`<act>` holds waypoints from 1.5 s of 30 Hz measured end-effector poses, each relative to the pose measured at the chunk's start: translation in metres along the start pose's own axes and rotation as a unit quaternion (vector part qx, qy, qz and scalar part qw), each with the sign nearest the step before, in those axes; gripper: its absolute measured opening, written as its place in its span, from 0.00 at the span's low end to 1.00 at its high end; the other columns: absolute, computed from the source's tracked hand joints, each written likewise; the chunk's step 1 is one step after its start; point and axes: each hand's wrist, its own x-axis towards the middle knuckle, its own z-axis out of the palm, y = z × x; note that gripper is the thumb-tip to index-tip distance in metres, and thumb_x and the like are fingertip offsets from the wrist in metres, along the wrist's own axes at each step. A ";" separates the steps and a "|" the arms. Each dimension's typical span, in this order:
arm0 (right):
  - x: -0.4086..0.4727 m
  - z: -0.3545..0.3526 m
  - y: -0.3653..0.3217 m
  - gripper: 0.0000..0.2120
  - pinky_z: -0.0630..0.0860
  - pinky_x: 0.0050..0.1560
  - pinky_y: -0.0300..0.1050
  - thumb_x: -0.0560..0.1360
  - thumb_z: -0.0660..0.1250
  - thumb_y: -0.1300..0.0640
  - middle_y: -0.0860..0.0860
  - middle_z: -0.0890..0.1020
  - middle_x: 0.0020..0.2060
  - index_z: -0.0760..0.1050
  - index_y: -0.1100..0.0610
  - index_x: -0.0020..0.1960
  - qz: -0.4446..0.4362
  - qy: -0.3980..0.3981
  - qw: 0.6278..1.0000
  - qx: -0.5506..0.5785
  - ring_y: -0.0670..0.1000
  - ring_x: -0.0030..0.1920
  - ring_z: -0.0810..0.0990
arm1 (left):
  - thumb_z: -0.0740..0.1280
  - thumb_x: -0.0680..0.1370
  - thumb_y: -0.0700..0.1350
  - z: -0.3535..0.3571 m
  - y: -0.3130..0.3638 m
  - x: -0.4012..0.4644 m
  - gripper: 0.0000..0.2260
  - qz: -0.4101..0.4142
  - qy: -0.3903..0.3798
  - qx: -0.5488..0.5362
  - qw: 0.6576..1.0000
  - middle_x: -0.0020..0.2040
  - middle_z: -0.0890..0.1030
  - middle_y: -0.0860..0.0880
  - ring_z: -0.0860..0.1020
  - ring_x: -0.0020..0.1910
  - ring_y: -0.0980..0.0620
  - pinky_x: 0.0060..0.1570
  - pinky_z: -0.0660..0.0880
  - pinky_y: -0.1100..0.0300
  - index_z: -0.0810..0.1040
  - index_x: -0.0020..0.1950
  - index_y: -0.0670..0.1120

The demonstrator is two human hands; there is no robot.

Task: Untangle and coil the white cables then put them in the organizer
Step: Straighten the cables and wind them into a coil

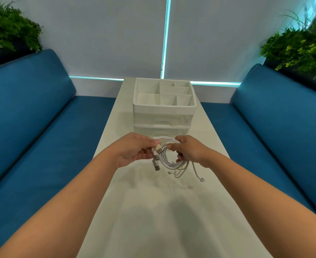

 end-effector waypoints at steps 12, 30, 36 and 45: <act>0.004 0.003 -0.003 0.05 0.69 0.32 0.41 0.79 0.63 0.58 0.51 0.71 0.32 0.74 0.60 0.50 0.011 -0.038 0.987 0.154 0.46 0.27 0.71 | 0.69 0.78 0.38 0.023 -0.028 0.001 0.07 0.129 0.048 -0.153 0.979 0.46 0.82 0.40 0.83 0.42 0.51 0.44 0.81 0.61 0.81 0.53 0.36; -0.002 0.005 -0.018 0.07 0.69 0.32 0.43 0.79 0.65 0.56 0.50 0.73 0.30 0.75 0.58 0.44 -0.006 0.005 0.993 0.122 0.45 0.26 0.72 | 0.76 0.72 0.44 0.033 -0.057 0.011 0.05 0.305 0.231 0.066 0.922 0.43 0.75 0.52 0.73 0.38 0.58 0.42 0.74 0.62 0.84 0.46 0.50; -0.005 0.004 -0.025 0.08 0.73 0.33 0.41 0.79 0.65 0.55 0.50 0.76 0.30 0.78 0.60 0.51 -0.033 -0.011 0.993 0.113 0.45 0.26 0.75 | 0.76 0.72 0.40 0.035 -0.058 0.014 0.05 0.314 0.217 0.004 0.924 0.36 0.75 0.49 0.72 0.35 0.55 0.33 0.74 0.62 0.83 0.46 0.47; -0.006 0.002 -0.018 0.13 0.70 0.30 0.37 0.80 0.64 0.55 0.51 0.75 0.32 0.77 0.65 0.56 -0.051 -0.062 0.989 0.123 0.45 0.27 0.70 | 0.70 0.78 0.43 0.021 -0.051 0.013 0.14 0.198 0.019 0.017 0.980 0.58 0.81 0.47 0.80 0.57 0.49 0.54 0.78 0.60 0.74 0.62 0.47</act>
